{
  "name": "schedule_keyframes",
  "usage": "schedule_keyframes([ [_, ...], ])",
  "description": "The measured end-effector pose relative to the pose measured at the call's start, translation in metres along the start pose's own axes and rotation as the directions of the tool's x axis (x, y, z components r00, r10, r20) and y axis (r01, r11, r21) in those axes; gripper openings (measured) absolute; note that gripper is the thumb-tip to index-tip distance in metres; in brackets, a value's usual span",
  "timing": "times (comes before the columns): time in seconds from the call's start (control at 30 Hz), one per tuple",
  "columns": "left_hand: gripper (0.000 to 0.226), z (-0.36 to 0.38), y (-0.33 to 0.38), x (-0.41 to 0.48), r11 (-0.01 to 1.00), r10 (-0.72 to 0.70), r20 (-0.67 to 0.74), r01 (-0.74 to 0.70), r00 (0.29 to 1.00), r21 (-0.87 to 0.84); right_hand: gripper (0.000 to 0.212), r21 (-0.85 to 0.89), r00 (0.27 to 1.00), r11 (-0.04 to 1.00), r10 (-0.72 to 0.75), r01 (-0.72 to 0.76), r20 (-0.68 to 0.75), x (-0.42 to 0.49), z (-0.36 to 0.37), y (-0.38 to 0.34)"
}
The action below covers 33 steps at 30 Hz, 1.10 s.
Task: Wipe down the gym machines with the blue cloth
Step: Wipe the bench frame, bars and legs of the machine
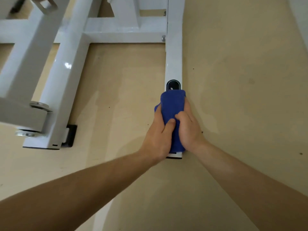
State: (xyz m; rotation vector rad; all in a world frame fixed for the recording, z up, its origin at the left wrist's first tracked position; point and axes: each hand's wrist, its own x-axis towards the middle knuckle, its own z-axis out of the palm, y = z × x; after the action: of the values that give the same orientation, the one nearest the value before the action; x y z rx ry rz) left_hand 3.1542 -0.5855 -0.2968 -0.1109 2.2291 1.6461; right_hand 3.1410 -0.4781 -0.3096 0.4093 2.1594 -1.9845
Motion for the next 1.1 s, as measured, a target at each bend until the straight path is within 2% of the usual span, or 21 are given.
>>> schedule_keyframes([
  [0.07,0.046,-0.002,-0.006,-0.012,1.000,0.014,0.016,-0.015,1.000,0.022,0.050,0.017,0.999,0.999,-0.031,0.031,0.009,-0.004,-0.001,0.008],
  [0.17,0.025,-0.006,-0.001,0.005,0.998,-0.047,-0.012,0.047,0.999,0.050,0.036,-0.051,0.999,0.998,-0.035,0.035,-0.009,0.008,-0.001,0.007],
  [0.3,0.020,0.000,0.008,0.048,0.997,-0.074,-0.073,0.077,0.995,0.027,0.031,-0.131,0.998,0.991,-0.034,0.027,-0.047,0.036,0.001,-0.002],
  [0.43,0.027,-0.002,0.023,0.103,0.999,-0.043,-0.102,0.045,0.994,0.012,0.034,-0.152,0.998,0.987,-0.050,0.043,-0.042,0.089,-0.003,-0.018],
  [0.57,0.040,-0.008,0.043,0.177,0.991,0.000,-0.121,0.016,0.993,0.132,0.042,-0.247,0.994,0.967,-0.087,0.067,-0.068,0.165,-0.008,-0.036],
  [0.73,0.048,-0.013,0.069,0.239,0.979,0.004,-0.155,0.028,0.988,0.200,0.052,-0.316,0.997,0.949,-0.017,-0.005,-0.069,0.226,-0.016,-0.059],
  [0.9,0.047,-0.016,0.088,0.260,0.983,-0.005,-0.174,0.037,0.985,0.181,0.053,-0.325,0.995,0.945,0.006,-0.039,-0.101,0.247,-0.016,-0.083],
  [1.1,0.038,-0.013,0.061,0.240,0.981,0.069,-0.154,-0.039,0.986,0.189,0.058,-0.313,0.999,0.949,0.018,-0.029,-0.039,0.234,-0.017,-0.055],
])
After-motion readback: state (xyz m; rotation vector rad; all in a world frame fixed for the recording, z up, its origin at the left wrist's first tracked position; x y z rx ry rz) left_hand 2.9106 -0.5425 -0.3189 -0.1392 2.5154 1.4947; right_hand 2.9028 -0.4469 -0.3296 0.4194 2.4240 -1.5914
